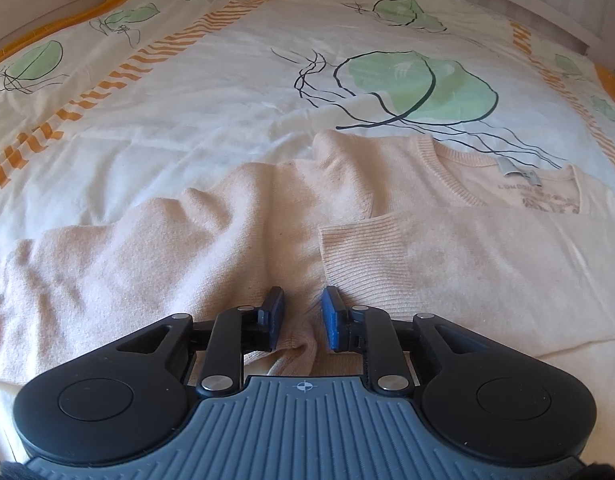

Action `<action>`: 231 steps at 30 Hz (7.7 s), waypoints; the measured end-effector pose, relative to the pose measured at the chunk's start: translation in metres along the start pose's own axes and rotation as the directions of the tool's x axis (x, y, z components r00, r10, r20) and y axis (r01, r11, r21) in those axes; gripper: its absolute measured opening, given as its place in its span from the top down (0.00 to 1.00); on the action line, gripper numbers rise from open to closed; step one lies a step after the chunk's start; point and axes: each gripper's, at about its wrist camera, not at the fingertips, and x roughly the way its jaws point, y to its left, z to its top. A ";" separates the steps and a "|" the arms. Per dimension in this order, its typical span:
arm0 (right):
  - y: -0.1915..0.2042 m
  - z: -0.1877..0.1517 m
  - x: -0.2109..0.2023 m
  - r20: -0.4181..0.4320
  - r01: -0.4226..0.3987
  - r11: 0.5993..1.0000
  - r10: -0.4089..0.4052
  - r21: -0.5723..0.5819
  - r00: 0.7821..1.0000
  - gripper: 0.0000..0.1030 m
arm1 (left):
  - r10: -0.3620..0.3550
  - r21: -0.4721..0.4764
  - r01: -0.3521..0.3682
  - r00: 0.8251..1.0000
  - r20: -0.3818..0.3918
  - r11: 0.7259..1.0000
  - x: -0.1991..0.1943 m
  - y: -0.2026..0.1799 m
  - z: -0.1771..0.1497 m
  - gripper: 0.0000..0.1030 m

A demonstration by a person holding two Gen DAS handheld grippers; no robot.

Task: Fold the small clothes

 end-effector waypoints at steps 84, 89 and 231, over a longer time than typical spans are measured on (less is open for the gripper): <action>0.062 -0.023 -0.060 0.217 -0.057 0.998 0.055 0.001 0.975 0.03 | -0.119 0.032 0.117 0.991 0.063 0.993 -0.067 0.011 -0.101 0.02; 0.093 -0.011 -0.045 0.209 -0.076 0.993 0.093 -0.087 0.974 0.03 | -0.108 0.044 0.106 0.993 0.043 0.993 -0.065 0.008 -0.097 0.01; 0.122 -0.024 -0.014 0.227 -0.209 0.971 0.230 -0.113 0.946 0.03 | 0.311 -0.073 -0.308 0.950 0.028 0.948 -0.024 0.155 0.056 0.28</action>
